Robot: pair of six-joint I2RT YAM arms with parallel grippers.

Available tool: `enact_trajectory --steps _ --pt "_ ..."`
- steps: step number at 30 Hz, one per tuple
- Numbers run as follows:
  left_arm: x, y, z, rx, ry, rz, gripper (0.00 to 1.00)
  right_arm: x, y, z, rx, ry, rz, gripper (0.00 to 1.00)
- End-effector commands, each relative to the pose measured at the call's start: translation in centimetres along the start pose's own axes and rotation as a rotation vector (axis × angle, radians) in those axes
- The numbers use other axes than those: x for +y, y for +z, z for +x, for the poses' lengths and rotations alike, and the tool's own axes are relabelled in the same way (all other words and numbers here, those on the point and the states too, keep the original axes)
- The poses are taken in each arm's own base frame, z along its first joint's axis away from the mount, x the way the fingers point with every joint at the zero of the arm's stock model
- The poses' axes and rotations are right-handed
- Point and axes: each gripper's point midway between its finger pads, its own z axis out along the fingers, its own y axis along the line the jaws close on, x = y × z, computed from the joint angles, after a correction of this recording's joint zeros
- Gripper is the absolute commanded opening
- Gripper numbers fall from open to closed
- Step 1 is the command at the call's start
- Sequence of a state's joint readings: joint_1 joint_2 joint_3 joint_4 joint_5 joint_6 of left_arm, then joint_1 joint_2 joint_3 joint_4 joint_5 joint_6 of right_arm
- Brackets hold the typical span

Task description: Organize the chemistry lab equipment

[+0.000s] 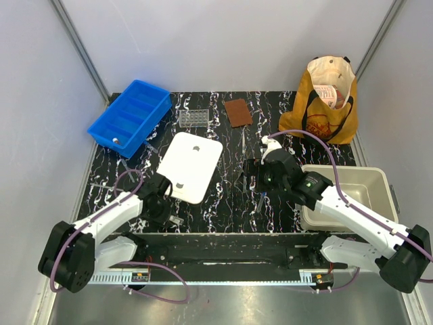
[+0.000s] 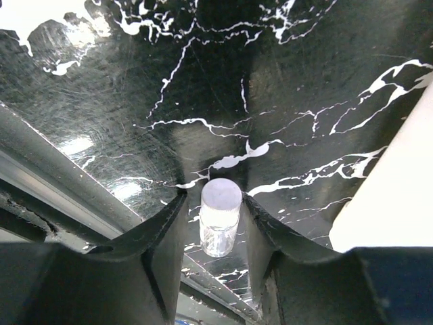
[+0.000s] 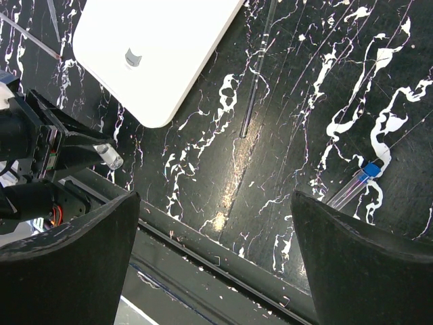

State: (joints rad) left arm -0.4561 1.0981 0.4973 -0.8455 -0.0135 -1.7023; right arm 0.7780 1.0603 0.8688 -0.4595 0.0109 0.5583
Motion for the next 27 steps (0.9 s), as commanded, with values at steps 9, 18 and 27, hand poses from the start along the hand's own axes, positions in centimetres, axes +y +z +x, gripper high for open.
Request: enact_trajectory --steps 9,18,27 --pt "-1.4 -2.1 -1.3 -0.079 -0.019 0.087 0.17 0.5 -0.5 -1.3 -0.061 -0.001 -0.014 0.97" --pt "-6.9 -9.8 -5.2 -0.306 0.049 0.419 0.13 0.5 -0.6 -1.4 -0.064 -0.006 -0.012 0.97" --pt "-13.4 -22.4 -14.0 -0.738 0.207 0.757 0.28 0.6 -2.5 -2.4 -0.105 -0.026 -0.016 0.98"
